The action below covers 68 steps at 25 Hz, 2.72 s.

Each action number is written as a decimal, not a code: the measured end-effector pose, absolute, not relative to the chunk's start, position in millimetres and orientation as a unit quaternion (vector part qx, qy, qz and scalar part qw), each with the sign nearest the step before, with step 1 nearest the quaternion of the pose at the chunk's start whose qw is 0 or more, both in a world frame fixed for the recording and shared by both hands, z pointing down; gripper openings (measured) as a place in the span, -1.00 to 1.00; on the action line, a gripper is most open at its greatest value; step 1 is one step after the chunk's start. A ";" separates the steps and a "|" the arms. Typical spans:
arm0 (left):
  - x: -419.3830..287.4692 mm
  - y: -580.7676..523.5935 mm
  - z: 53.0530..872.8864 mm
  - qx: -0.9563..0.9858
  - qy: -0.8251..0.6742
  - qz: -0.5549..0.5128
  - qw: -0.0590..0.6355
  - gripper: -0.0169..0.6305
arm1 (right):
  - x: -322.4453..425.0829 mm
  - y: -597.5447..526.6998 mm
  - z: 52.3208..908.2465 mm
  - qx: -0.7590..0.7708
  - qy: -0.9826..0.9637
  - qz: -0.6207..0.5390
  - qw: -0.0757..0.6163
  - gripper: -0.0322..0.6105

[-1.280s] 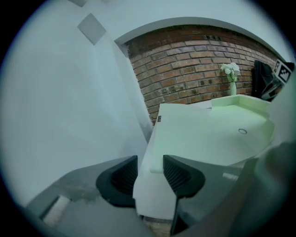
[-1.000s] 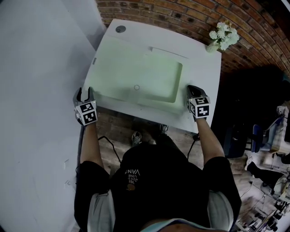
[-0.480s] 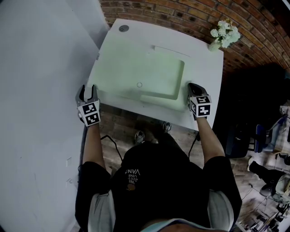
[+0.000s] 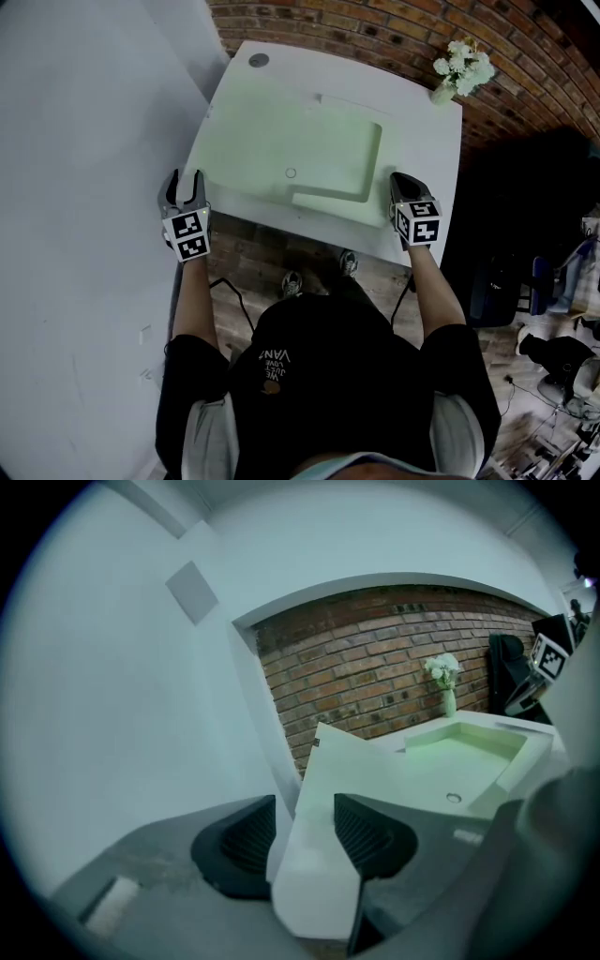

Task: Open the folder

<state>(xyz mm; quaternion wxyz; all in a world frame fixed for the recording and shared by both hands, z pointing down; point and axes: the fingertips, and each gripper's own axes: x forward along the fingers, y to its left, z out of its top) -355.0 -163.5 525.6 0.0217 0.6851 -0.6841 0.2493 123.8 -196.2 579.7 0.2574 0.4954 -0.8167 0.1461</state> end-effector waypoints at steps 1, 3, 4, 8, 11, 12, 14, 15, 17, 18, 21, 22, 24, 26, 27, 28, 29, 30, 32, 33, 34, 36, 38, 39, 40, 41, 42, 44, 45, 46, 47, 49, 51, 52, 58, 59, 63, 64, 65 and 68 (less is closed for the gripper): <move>-352.7 -162.9 521.8 0.688 -0.683 0.246 0.018 -0.37 | 123.4 -195.3 577.4 0.496 -0.817 0.145 0.254 -0.90; -347.8 -161.9 514.5 0.693 -0.680 0.239 0.012 -0.37 | 122.6 -193.7 573.5 0.498 -0.819 0.143 0.248 -0.90; -345.6 -161.5 511.2 0.696 -0.678 0.235 0.009 -0.37 | 122.0 -192.7 572.0 0.498 -0.819 0.142 0.245 -0.90; -336.7 -159.4 499.2 0.705 -0.673 0.225 -0.002 -0.37 | 119.8 -188.2 567.3 0.500 -0.821 0.140 0.237 -0.90; -329.1 -157.1 492.4 0.712 -0.667 0.220 -0.010 -0.37 | 119.1 -184.7 564.6 0.501 -0.822 0.140 0.231 -0.90; -327.3 -156.4 490.7 0.714 -0.665 0.218 -0.012 -0.37 | 118.9 -183.5 563.7 0.502 -0.823 0.140 0.229 -0.90; -324.7 -154.7 487.6 0.717 -0.662 0.216 -0.016 -0.37 | 118.5 -180.6 561.9 0.504 -0.823 0.140 0.224 -0.90; -323.5 -153.9 486.2 0.719 -0.661 0.214 -0.017 -0.37 | 118.5 -179.0 561.2 0.505 -0.822 0.140 0.222 -0.90; -321.1 -152.8 483.6 0.723 -0.658 0.211 -0.020 -0.37 | 119.1 -176.1 560.3 0.508 -0.821 0.141 0.219 -0.90; -319.9 -152.3 482.3 0.724 -0.656 0.210 -0.022 -0.37 | 119.3 -174.7 560.1 0.510 -0.820 0.141 0.217 -0.90; -315.7 -150.7 478.1 0.730 -0.651 0.206 -0.027 -0.37 | 119.6 -169.8 559.5 0.515 -0.818 0.142 0.213 -0.90; -314.2 -150.0 476.9 0.732 -0.649 0.205 -0.029 -0.37 | 119.4 -167.9 559.4 0.516 -0.818 0.142 0.211 -0.90; -311.2 -148.9 474.0 0.736 -0.645 0.201 -0.033 -0.37 | 118.7 -164.5 558.9 0.519 -0.817 0.143 0.208 -0.90; -306.9 -148.0 469.8 0.742 -0.640 0.197 -0.038 -0.37 | 117.5 -161.5 557.1 0.521 -0.817 0.142 0.204 -0.90; -304.0 -147.2 467.5 0.745 -0.637 0.195 -0.041 -0.37 | 116.9 -159.8 555.9 0.522 -0.817 0.141 0.202 -0.90; -300.8 -146.3 465.5 0.748 -0.634 0.193 -0.045 -0.37 | 116.1 -158.0 554.7 0.523 -0.816 0.140 0.200 -0.90; -297.5 -145.3 463.7 0.751 -0.630 0.192 -0.048 -0.37 | 115.5 -156.2 553.8 0.524 -0.816 0.140 0.199 -0.90; -293.9 -144.4 462.4 0.754 -0.626 0.191 -0.051 -0.37 | 114.9 -154.5 553.1 0.526 -0.816 0.139 0.197 -0.90; -286.5 -142.3 460.6 0.761 -0.618 0.189 -0.054 -0.37 | 113.9 -151.2 552.3 0.528 -0.815 0.139 0.194 -0.90; -283.0 -141.0 460.0 0.764 -0.614 0.187 -0.055 -0.37 | 113.1 -149.3 552.2 0.528 -0.815 0.139 0.194 -0.90; -279.4 -139.5 459.7 0.768 -0.611 0.186 -0.056 -0.37 | 112.1 -147.3 552.3 0.529 -0.815 0.139 0.193 -0.90; -272.1 -136.6 460.1 0.775 -0.602 0.184 -0.059 -0.37 | 110.0 -143.3 552.1 0.530 -0.814 0.138 0.191 -0.90; -265.0 -134.7 461.5 0.783 -0.592 0.182 -0.059 -0.37 | 107.9 -139.9 551.3 0.533 -0.813 0.137 0.189 -0.90; -262.0 -134.0 462.1 0.786 -0.588 0.180 -0.059 -0.37 | 106.7 -138.2 550.8 0.535 -0.812 0.137 0.188 -0.90; -259.2 -133.4 462.5 0.790 -0.584 0.178 -0.058 -0.37 | 105.3 -136.4 550.2 0.536 -0.812 0.136 0.187 -0.90; -256.4 -132.9 462.3 0.793 -0.581 0.176 -0.058 -0.37 | 104.0 -134.5 549.3 0.537 -0.811 0.135 0.187 -0.90; -253.4 -132.6 461.7 0.796 -0.577 0.174 -0.058 -0.37 | 102.7 -132.5 548.1 0.538 -0.811 0.135 0.186 -0.90; -247.4 -132.2 459.8 0.801 -0.571 0.169 -0.059 -0.37 | 100.2 -128.4 545.4 0.540 -0.811 0.133 0.183 -0.90; -244.7 -132.1 458.9 0.804 -0.567 0.166 -0.059 -0.37 | 98.9 -126.4 543.8 0.542 -0.810 0.132 0.181 -0.90; -242.2 -131.9 458.4 0.807 -0.564 0.164 -0.059 -0.37 | 97.4 -124.4 541.9 0.544 -0.810 0.131 0.178 -0.90; -239.8 -131.6 458.5 0.810 -0.561 0.162 -0.059 -0.37 | 95.8 -122.5 539.6 0.546 -0.810 0.129 0.174 -0.90; -234.6 -130.6 459.9 0.816 -0.552 0.160 -0.056 -0.37 | 92.7 -118.5 535.0 0.549 -0.809 0.125 0.165 -0.90; -228.3 -129.5 460.7 0.822 -0.544 0.158 -0.053 -0.37 | 91.0 -114.1 530.2 0.553 -0.809 0.123 0.157 -0.90; -224.8 -129.2 460.4 0.825 -0.540 0.156 -0.052 -0.37 | 90.6 -112.2 527.4 0.554 -0.809 0.123 0.154 -0.90; -205.3 -127.0 461.4 0.843 -0.516 0.147 -0.050 -0.38 | 85.5 -101.2 510.9 0.561 -0.810 0.114 0.130 -0.90; -202.2 -126.1 461.7 0.845 -0.512 0.145 -0.050 -0.38 | 84.0 -99.3 507.6 0.561 -0.811 0.112 0.126 -0.90; -189.5 -121.8 464.5 0.856 -0.496 0.139 -0.045 -0.39 | 77.1 -93.1 493.1 0.563 -0.813 0.104 0.107 -0.90; -186.4 -120.2 465.5 0.859 -0.492 0.138 -0.044 -0.40 | 75.4 -91.5 489.4 0.562 -0.814 0.103 0.101 -0.90; -183.3 -118.7 466.0 0.861 -0.488 0.138 -0.043 -0.41 | 73.9 -90.0 485.7 0.562 -0.815 0.101 0.096 -0.90; -174.3 -114.7 466.7 0.868 -0.477 0.136 -0.041 -0.48 | 69.7 -86.1 476.8 0.562 -0.818 0.096 0.085 -0.90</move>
